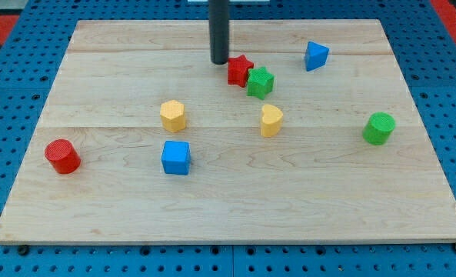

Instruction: Move the red star along with the green star left to the green circle

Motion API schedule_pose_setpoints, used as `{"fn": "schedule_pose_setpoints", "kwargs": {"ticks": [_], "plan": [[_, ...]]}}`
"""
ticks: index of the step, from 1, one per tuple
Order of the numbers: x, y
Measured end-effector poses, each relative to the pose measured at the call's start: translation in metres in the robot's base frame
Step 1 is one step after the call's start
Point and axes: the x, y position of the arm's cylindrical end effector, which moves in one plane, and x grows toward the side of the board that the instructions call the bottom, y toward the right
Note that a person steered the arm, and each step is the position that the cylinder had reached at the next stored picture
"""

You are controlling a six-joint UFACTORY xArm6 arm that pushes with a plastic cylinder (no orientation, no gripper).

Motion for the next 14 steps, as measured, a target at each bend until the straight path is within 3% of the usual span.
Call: {"fn": "schedule_pose_setpoints", "kwargs": {"ticks": [3, 9, 14], "plan": [[0.005, -0.002], [0.017, 0.075], [0.085, 0.089]]}}
